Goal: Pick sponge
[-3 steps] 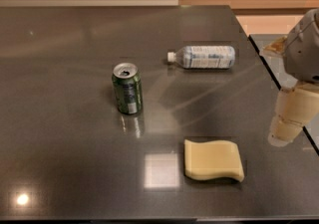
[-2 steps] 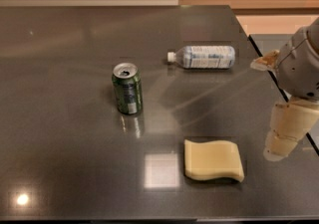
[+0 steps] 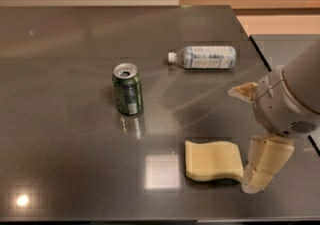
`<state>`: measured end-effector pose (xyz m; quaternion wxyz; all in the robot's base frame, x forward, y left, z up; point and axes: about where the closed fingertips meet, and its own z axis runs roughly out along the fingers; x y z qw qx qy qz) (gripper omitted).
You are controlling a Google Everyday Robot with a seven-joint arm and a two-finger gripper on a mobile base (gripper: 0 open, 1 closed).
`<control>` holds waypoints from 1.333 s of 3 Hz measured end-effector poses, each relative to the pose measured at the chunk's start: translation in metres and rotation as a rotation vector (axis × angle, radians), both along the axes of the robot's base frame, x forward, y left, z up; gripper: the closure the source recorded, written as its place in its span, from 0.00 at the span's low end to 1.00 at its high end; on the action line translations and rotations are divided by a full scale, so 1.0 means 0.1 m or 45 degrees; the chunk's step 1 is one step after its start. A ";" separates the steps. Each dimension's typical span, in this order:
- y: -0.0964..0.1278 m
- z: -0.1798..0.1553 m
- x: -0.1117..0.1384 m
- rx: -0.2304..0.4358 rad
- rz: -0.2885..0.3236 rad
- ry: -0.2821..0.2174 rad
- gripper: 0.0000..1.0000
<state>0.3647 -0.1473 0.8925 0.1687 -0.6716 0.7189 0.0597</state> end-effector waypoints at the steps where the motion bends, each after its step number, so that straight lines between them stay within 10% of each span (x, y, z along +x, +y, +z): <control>1: 0.17 -0.25 -0.08 0.026 0.034 0.034 0.00; 3: 0.36 -0.56 -0.18 0.030 0.066 0.083 0.00; 4: 0.39 -0.63 -0.20 0.015 0.060 0.101 0.17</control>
Offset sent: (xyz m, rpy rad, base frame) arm -0.0210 0.0393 -0.0669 0.0376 0.0810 0.0590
